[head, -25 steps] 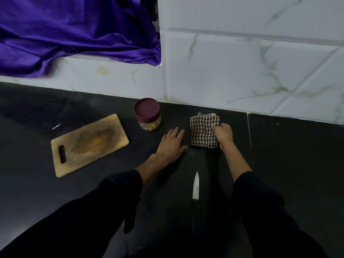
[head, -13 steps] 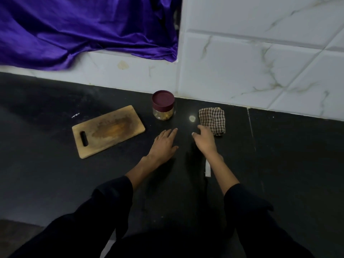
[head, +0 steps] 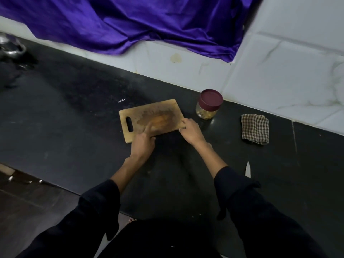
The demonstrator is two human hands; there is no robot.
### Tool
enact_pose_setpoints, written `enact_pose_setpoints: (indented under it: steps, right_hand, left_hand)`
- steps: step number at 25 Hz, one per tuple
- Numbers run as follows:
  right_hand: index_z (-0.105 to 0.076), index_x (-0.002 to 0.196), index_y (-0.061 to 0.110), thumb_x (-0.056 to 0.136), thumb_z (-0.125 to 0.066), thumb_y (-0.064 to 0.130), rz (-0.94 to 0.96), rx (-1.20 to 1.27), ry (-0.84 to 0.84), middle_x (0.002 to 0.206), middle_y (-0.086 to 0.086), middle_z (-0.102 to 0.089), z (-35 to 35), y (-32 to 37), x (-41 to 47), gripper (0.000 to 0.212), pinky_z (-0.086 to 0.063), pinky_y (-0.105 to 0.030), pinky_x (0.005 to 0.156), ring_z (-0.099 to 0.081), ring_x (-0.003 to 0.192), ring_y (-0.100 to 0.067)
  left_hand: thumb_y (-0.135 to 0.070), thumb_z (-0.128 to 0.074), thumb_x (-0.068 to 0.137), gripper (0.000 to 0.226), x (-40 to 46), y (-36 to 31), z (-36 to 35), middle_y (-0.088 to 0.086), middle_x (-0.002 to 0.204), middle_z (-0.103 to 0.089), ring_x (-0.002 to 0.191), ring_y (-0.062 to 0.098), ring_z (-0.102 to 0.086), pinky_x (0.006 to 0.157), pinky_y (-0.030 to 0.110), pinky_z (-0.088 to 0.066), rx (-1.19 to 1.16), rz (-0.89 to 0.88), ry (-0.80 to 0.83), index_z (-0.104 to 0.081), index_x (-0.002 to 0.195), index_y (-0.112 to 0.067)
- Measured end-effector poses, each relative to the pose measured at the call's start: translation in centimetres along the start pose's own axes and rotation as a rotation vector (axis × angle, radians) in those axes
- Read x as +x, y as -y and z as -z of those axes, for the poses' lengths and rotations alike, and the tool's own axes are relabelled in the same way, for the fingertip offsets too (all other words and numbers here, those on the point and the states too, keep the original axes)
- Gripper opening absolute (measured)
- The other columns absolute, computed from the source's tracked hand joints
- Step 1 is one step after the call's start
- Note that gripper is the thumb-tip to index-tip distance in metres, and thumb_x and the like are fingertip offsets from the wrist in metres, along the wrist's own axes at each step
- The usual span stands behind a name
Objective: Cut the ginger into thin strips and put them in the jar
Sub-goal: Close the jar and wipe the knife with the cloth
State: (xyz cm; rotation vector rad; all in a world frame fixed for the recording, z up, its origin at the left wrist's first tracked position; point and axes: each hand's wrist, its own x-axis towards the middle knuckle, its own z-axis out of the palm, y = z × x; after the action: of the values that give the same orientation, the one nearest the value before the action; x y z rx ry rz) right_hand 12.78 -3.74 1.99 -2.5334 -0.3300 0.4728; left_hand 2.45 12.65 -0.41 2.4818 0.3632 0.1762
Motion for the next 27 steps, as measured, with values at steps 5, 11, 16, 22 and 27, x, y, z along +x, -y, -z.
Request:
enact_pose_setpoints:
  steps: [5,11,16,22,27]
  right_hand:
    - [-0.053,0.127,0.000,0.097,-0.046,0.010,-0.128,-0.128,-0.045,0.134,-0.018,-0.046,-0.7,1.1,4.5,0.032,-0.041,-0.043,0.097,-0.046,0.126,-0.038]
    - [-0.047,0.135,-0.001,0.096,-0.044,0.006,-0.223,-0.220,-0.036,0.142,-0.019,-0.037,-0.7,1.1,8.2,0.039,-0.039,-0.044,0.105,-0.041,0.130,-0.038]
    - [-0.053,0.129,0.001,0.094,-0.047,0.006,-0.226,-0.173,-0.048,0.137,-0.019,-0.040,-1.8,1.0,8.7,0.036,-0.038,-0.041,0.105,-0.041,0.128,-0.036]
    - [-0.052,0.132,0.002,0.090,-0.045,0.001,-0.250,0.016,-0.109,0.138,-0.017,-0.040,-1.8,0.6,5.7,0.043,-0.039,-0.041,0.106,-0.042,0.128,-0.035]
    - [-0.052,0.133,0.004,0.093,-0.042,0.002,-0.337,0.121,-0.185,0.138,-0.015,-0.039,-2.0,-2.7,-1.0,0.041,-0.038,-0.041,0.106,-0.041,0.129,-0.033]
  left_hand:
    - [-0.010,-0.054,0.090,0.054,3.0,4.2,0.7,0.022,0.135,-0.042,0.109,0.042,-0.047,0.086,0.051,-0.044,0.147,0.289,-0.097,-0.036,0.139,-0.001]
    - [-0.015,-0.054,0.092,0.041,5.3,5.9,1.1,0.024,0.125,-0.041,0.112,0.041,-0.044,0.085,0.049,-0.045,0.137,0.493,-0.078,-0.043,0.125,0.006]
    - [-0.025,-0.043,0.100,0.035,5.7,6.0,0.7,0.025,0.116,-0.046,0.104,0.042,-0.047,0.077,0.048,-0.044,0.074,0.537,-0.168,-0.054,0.106,0.007]
    - [-0.014,-0.056,0.089,0.025,5.0,7.1,1.9,0.021,0.113,-0.046,0.099,0.038,-0.050,0.074,0.045,-0.045,0.056,0.437,-0.165,-0.054,0.107,0.004]
    - [-0.010,-0.058,0.084,0.025,3.0,5.4,1.7,0.018,0.110,-0.046,0.096,0.034,-0.049,0.067,0.036,-0.038,0.069,0.285,-0.081,-0.054,0.106,0.002]
